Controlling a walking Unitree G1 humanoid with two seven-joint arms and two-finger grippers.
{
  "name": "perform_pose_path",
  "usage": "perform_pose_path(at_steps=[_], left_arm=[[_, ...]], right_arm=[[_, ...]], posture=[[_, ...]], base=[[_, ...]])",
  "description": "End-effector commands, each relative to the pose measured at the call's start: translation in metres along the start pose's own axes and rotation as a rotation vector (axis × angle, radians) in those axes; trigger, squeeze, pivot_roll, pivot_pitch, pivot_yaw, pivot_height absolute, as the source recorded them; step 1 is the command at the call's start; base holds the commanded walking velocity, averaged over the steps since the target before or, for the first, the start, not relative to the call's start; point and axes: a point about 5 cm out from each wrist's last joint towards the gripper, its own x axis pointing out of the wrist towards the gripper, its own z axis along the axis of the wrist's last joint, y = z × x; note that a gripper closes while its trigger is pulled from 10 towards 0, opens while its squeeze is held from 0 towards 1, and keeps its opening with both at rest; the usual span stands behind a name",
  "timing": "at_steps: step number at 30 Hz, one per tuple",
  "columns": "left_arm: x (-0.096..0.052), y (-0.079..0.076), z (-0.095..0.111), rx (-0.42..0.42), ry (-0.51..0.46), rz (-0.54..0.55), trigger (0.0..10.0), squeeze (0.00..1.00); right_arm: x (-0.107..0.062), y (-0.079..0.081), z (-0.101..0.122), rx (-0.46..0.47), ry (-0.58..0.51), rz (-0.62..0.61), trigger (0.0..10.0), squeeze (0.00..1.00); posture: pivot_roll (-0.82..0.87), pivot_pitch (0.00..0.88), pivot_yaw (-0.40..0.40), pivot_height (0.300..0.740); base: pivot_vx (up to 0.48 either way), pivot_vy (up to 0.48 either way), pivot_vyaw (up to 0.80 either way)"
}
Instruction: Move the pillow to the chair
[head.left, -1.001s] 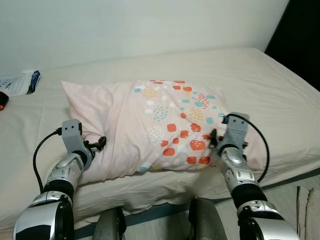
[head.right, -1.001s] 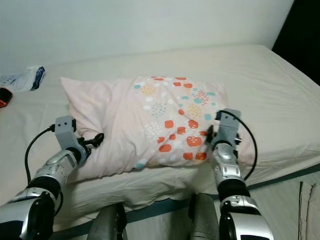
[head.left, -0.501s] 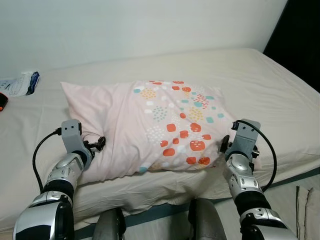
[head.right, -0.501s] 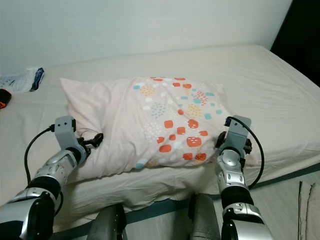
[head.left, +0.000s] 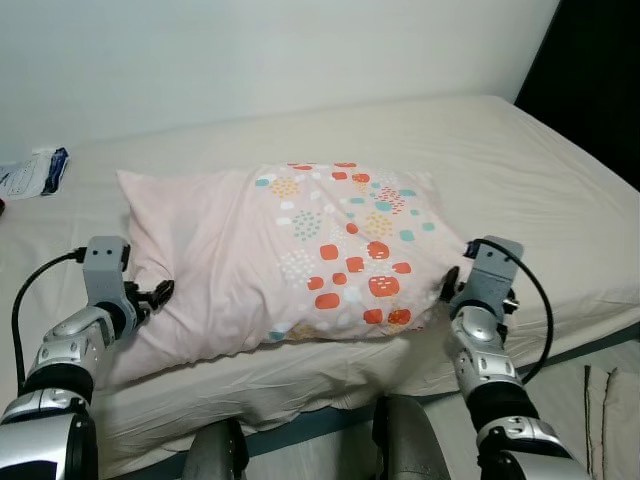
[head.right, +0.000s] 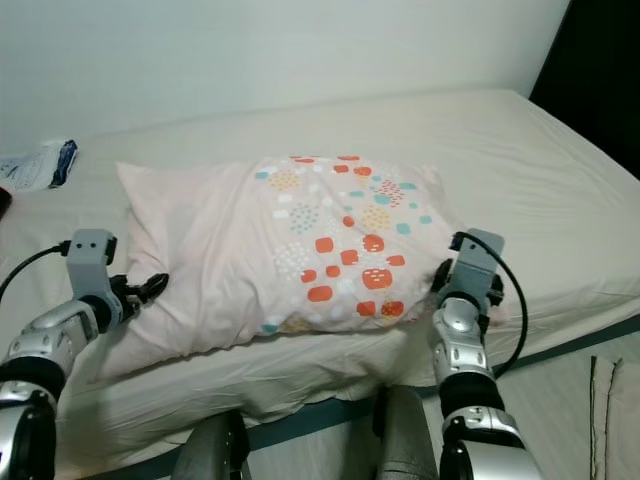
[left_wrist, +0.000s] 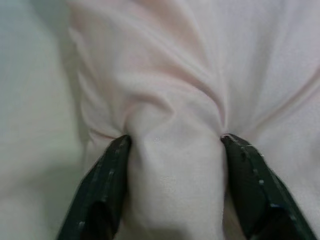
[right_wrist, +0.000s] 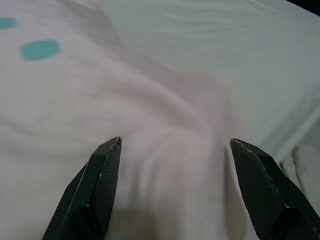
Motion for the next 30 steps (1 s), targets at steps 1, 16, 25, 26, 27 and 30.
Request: perform_pose_path(at_steps=[1,16,25,26,27,30], left_arm=[[0.000,-0.005,-0.004,-0.021,-0.028,0.012,10.0,0.00],[0.006,-0.043,-0.012,-0.088,-0.110,-0.079,0.0,0.00],[0.005,-0.035,-0.013,-0.038,-0.082,0.006,10.0,0.00],[0.006,-0.034,-0.011,-0.041,-0.090,0.014,10.0,0.62],[0.006,-0.034,-0.011,-0.041,-0.090,0.014,10.0,0.62],[0.006,-0.023,0.001,-0.035,-0.125,0.075,10.0,1.00]], right_arm=[[-0.003,0.013,0.005,0.004,-0.034,0.070,10.0,0.00],[-0.008,0.031,0.011,0.030,-0.063,0.219,10.0,0.00],[-0.007,0.028,0.008,0.023,-0.053,0.224,10.0,0.00],[-0.007,0.028,0.008,0.023,-0.052,0.224,10.0,0.00],[-0.007,0.028,0.008,0.023,-0.052,0.224,10.0,0.00],[-0.007,0.028,0.008,0.022,-0.049,0.224,10.0,0.00]], posture=[[-0.02,0.079,-0.015,0.567],[-0.02,0.041,-0.021,0.567],[-0.03,0.042,-0.021,0.567],[-0.03,0.043,-0.021,0.567],[-0.03,0.043,-0.021,0.567],[-0.03,0.050,-0.023,0.567]], base=[[0.000,0.000,0.00],[0.000,0.000,0.00],[0.000,0.000,0.00],[0.000,0.000,0.00],[0.000,0.000,0.00],[0.000,0.000,0.00]])
